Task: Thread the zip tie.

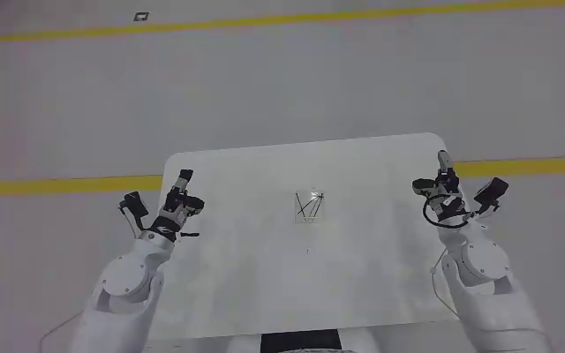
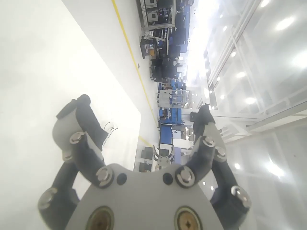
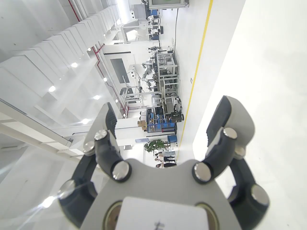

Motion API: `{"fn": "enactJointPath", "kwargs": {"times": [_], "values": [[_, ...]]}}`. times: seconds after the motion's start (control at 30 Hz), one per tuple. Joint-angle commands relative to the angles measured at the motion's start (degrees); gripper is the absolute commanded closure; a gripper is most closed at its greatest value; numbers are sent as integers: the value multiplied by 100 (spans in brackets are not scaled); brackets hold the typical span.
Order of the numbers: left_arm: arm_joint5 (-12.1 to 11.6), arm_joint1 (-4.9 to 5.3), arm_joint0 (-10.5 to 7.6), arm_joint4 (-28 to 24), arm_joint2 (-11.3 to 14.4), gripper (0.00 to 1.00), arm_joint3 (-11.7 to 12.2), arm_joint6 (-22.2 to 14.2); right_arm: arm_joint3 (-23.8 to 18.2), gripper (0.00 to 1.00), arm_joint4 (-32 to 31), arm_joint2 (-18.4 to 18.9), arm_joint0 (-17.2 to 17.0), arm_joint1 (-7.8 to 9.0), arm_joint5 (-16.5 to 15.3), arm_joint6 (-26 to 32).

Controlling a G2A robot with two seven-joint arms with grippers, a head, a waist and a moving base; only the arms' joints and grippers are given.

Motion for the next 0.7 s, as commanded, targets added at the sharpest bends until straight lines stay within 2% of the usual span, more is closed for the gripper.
{"fn": "enactJointPath", "kwargs": {"times": [0.0,0.1,0.23,0.43,0.67], "values": [[0,0,0,4,0,0,0,-2,0,0,0,0,0,0,0,0],[2,2,-7,48,51,0,-42,-86,0,0,0,0,0,0,0,0],[161,24,-121,465,330,0,-148,-549,0,0,0,0,0,0,0,0],[456,66,-128,1020,660,0,-295,-1174,0,0,0,0,0,0,0,0],[450,73,-127,1053,658,0,-298,-1225,0,0,0,0,0,0,0,0]]}}
